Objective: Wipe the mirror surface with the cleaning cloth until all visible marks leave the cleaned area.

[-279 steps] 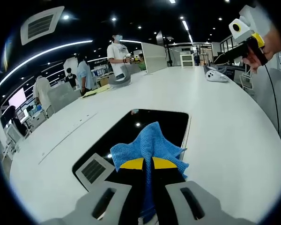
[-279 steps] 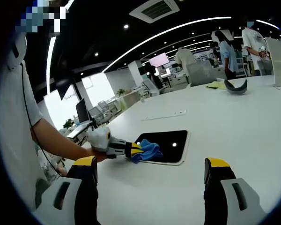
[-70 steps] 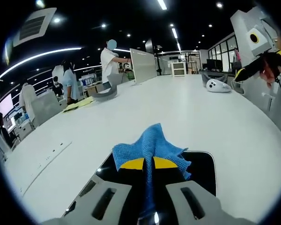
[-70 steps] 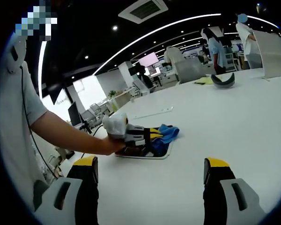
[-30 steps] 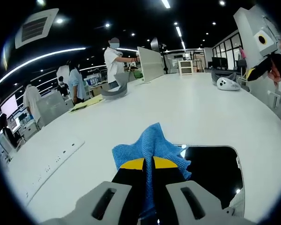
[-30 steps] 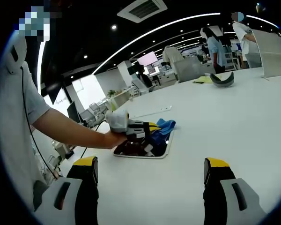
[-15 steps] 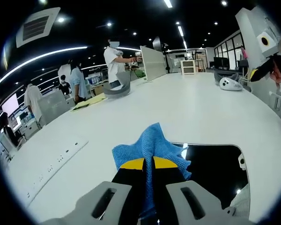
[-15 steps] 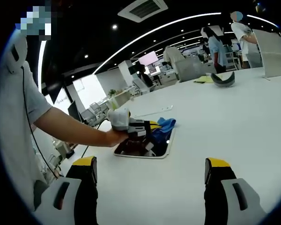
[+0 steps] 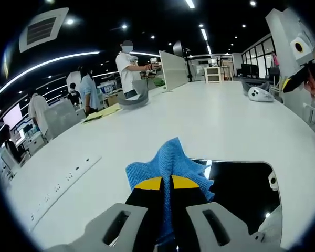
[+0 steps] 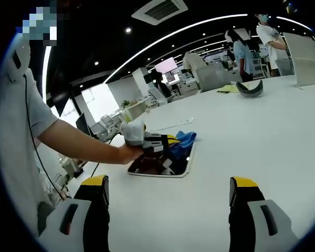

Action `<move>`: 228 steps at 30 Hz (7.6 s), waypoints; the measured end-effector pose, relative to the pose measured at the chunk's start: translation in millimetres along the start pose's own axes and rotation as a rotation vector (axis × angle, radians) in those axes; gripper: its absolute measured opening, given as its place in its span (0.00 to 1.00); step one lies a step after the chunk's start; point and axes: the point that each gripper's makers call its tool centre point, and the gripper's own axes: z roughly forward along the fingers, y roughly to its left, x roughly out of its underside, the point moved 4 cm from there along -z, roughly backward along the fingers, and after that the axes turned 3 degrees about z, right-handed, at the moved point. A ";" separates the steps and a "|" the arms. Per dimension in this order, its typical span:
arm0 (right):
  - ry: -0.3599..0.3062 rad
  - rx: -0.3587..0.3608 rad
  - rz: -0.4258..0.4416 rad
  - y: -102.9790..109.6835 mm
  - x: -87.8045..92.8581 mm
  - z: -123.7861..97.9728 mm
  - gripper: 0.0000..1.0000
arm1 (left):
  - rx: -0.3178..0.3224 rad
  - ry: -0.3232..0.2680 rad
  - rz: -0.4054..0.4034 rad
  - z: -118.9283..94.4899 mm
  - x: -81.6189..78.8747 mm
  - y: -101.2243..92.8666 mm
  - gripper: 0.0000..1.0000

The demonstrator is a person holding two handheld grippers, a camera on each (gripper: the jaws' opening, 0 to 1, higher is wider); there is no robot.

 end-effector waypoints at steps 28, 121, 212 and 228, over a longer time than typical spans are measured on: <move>0.005 -0.007 -0.001 4.1 0.7 0.9 0.95 | 0.009 0.003 -0.018 -8.5 1.0 -6.5 0.03; -0.028 -0.031 -0.111 18.6 -19.7 5.7 1.00 | -0.033 -0.038 -0.132 -64.4 15.0 -73.2 0.03; 0.000 -0.055 -0.113 23.6 -19.7 7.5 0.98 | 0.054 -0.070 -0.137 -92.4 27.4 -95.7 0.03; -0.001 -0.051 -0.105 21.7 -19.6 8.0 0.98 | 0.045 -0.076 -0.144 -95.5 26.1 -89.1 0.03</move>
